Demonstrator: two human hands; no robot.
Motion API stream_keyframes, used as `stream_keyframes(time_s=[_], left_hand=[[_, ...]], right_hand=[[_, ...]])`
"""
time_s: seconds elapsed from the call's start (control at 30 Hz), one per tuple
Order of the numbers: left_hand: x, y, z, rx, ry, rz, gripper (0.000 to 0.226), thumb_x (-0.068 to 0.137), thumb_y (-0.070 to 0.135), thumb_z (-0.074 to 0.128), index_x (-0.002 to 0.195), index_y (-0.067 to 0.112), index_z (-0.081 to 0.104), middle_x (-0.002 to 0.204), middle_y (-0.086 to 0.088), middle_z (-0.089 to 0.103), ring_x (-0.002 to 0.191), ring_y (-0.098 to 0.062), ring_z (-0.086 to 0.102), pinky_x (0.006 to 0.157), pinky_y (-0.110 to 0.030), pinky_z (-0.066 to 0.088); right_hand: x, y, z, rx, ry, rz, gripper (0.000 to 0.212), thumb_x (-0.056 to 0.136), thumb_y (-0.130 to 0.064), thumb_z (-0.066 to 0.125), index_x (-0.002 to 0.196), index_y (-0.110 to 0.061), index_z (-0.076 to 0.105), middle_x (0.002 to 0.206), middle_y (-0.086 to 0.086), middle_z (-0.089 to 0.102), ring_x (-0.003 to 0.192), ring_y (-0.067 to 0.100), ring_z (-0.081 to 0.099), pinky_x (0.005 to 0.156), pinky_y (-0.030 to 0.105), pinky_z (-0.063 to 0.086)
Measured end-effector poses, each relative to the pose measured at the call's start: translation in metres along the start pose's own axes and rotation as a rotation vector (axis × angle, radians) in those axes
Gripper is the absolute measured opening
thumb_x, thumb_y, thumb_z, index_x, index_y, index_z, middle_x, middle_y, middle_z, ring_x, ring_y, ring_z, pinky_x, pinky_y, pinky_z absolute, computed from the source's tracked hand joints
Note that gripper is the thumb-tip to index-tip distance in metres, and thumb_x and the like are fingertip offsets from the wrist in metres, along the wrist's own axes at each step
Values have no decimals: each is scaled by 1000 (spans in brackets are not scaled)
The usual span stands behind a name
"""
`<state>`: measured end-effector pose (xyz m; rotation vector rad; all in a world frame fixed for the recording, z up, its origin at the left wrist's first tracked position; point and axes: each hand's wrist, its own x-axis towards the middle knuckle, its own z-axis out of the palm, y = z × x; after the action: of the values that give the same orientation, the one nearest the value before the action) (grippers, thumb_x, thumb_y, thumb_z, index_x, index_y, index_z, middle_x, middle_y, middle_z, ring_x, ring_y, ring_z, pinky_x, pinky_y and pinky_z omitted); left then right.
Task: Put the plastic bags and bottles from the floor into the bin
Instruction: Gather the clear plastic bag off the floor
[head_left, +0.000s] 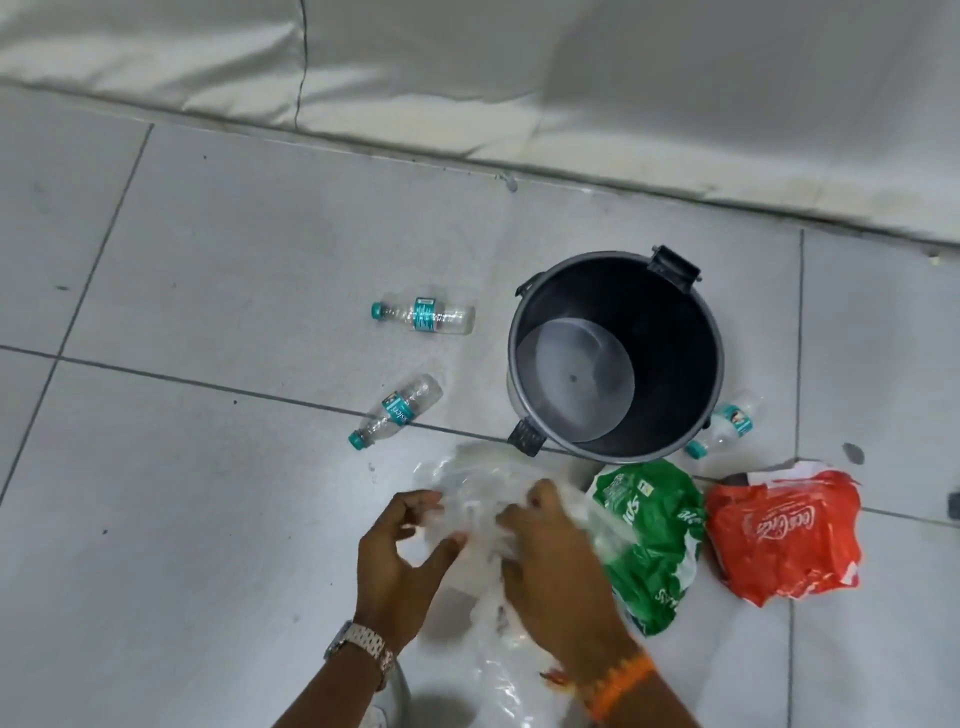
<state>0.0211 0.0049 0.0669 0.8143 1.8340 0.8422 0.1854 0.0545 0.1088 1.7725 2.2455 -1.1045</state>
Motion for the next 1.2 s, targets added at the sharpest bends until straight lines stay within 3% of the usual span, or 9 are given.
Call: stream_keyframes(time_s=[0.1, 0.2, 0.37, 0.53, 0.7, 0.93, 1.0, 1.1, 1.2], left_hand=[[-10, 60, 2, -108, 29, 195, 42, 80, 41, 66, 116, 19, 62, 117, 6, 68, 106, -17, 64, 88, -24, 49], [-6, 92, 14, -133, 37, 192, 34, 81, 36, 67, 111, 21, 63, 114, 6, 69, 104, -19, 64, 86, -25, 50], [28, 109, 48, -83, 40, -8, 30, 85, 28, 69, 114, 24, 61, 113, 6, 66, 94, -16, 65, 76, -25, 52], [66, 111, 72, 30, 7, -112, 46, 92, 20, 66, 135, 12, 53, 118, -5, 62, 87, -13, 62, 87, -34, 52], [81, 106, 87, 32, 12, -108, 34, 93, 18, 65, 126, 13, 59, 100, -5, 70, 94, -28, 71, 89, -48, 59], [81, 113, 96, -65, 49, -185, 32, 92, 7, 65, 122, 11, 55, 91, -3, 65, 74, -23, 73, 75, -46, 63], [81, 112, 97, -99, 50, -197, 32, 92, 6, 64, 122, 12, 54, 96, -9, 65, 77, -24, 74, 74, -44, 64], [82, 109, 97, -146, 53, -204, 31, 91, 5, 65, 120, 12, 54, 98, -10, 64, 82, -28, 74, 73, -43, 64], [84, 105, 98, -156, 57, -188, 32, 91, 4, 66, 120, 12, 55, 95, -5, 62, 81, -27, 74, 71, -40, 64]], right_hand=[[-21, -9, -100, 158, 295, 34, 17, 80, -13, 75, 96, -19, 73, 109, -7, 47, 79, 1, 55, 71, 2, 41], [-7, 1, -150, 188, 515, 149, 13, 76, -18, 79, 75, -9, 70, 93, 3, 55, 72, 15, 54, 65, 18, 39], [97, 40, -146, 122, 252, 294, 37, 76, -19, 77, 51, -11, 51, 58, 7, 55, 56, 20, 56, 52, 23, 37], [186, 63, -95, -59, -41, 388, 56, 86, -22, 72, 134, -3, 50, 139, 23, 52, 124, 40, 57, 100, 44, 51], [187, 72, -90, -71, -164, 338, 91, 89, -47, 68, 154, -5, 20, 163, 24, 5, 146, 48, 23, 117, 55, 30], [38, 103, -125, 532, 1135, 279, 18, 91, -8, 58, 109, -12, 57, 101, 4, 64, 89, 19, 63, 76, 26, 54], [15, 137, -85, 457, 891, 533, 33, 82, -7, 63, 113, -8, 53, 111, 12, 59, 96, 27, 60, 84, 40, 55], [17, 160, -14, 190, 8, 715, 113, 64, -30, 88, 153, -17, 20, 160, 26, 8, 143, 52, 23, 115, 58, 33], [38, 162, 31, 13, -241, 688, 151, 54, -37, 95, 149, -52, -21, 155, 6, -46, 146, 57, -12, 103, 78, 31]])
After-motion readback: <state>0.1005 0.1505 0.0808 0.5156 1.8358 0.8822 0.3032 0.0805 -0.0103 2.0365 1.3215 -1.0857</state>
